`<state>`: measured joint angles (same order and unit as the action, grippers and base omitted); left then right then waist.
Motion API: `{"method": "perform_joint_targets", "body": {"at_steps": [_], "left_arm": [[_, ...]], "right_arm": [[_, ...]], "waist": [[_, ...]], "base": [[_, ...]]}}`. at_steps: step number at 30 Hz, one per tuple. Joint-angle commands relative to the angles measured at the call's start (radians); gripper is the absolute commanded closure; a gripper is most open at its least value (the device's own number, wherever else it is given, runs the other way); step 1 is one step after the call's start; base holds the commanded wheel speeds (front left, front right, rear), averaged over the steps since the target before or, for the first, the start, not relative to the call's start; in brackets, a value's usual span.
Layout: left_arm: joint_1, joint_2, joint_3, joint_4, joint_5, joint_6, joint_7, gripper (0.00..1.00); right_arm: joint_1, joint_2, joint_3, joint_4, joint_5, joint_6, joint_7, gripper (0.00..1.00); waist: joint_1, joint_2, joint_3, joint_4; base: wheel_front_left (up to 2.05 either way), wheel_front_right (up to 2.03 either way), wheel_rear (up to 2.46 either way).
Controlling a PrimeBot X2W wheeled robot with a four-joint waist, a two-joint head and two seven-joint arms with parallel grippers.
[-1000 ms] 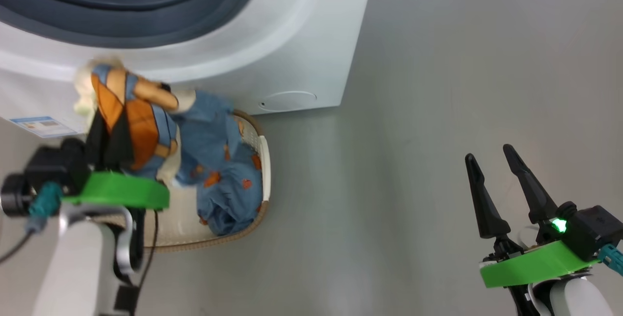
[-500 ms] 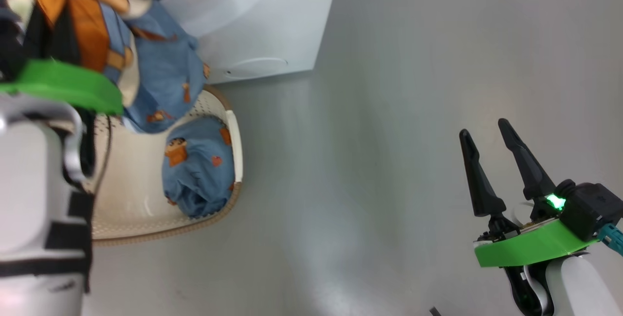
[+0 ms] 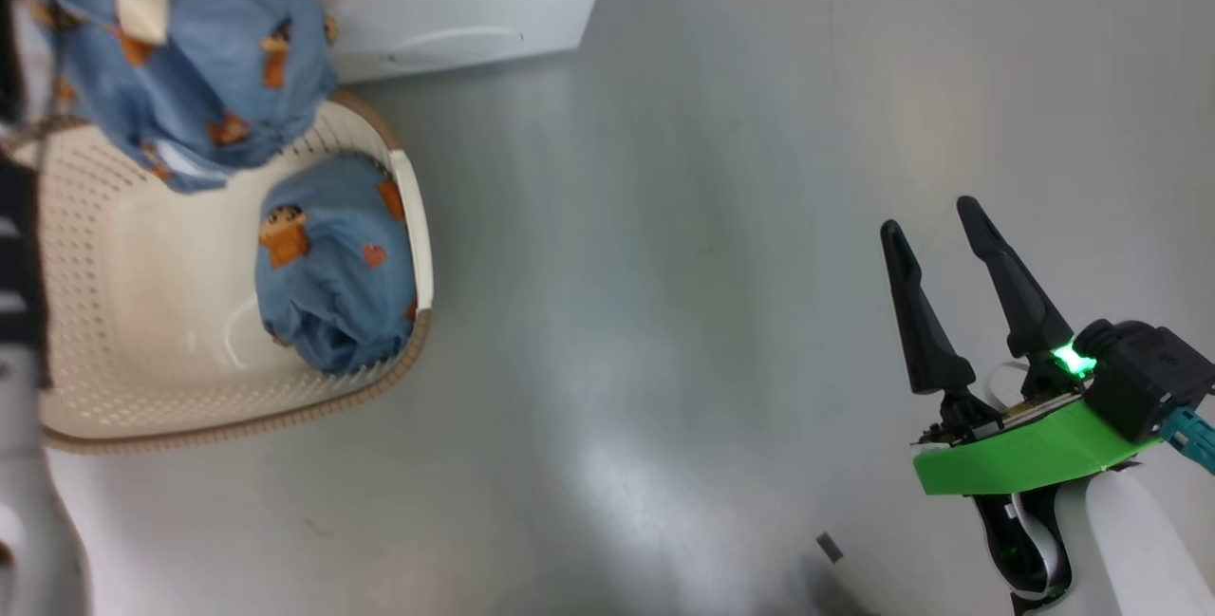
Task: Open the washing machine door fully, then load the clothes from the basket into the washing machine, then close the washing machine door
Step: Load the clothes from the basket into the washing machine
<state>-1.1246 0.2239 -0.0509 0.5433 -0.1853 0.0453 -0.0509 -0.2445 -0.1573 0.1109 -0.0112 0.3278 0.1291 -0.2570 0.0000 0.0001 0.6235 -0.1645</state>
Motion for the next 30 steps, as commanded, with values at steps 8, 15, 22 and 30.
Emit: {"method": "perform_joint_targets", "body": {"at_steps": [8,15,22,30], "left_arm": [[-0.201,0.054,-0.026,0.109,0.039,0.012,0.102,1.00],[-0.274,0.029,-0.047,0.209,0.032,0.017,0.170,1.00],[-0.348,0.034,-0.089,0.225,0.080,0.038,-0.003,1.00],[-0.371,0.040,-0.152,0.218,0.160,0.094,-0.201,1.00]], "right_arm": [[0.005,-0.012,0.048,-0.024,0.028,0.002,-0.005,0.00],[0.012,-0.017,0.066,-0.025,0.034,0.002,-0.005,0.00],[0.017,-0.021,0.081,-0.029,0.037,0.002,-0.005,0.00],[0.036,-0.023,0.096,-0.026,0.035,0.002,-0.005,0.00]], "waist": [[0.0000,-0.0001,0.117,-0.003],[0.0000,-0.0001,0.168,0.014],[0.0000,-0.0001,0.206,0.026],[0.0000,-0.0001,0.179,0.024]], "base": [[0.00,0.00,0.00],[0.00,0.00,0.00],[0.00,0.00,0.00],[0.00,0.00,0.00]]}}
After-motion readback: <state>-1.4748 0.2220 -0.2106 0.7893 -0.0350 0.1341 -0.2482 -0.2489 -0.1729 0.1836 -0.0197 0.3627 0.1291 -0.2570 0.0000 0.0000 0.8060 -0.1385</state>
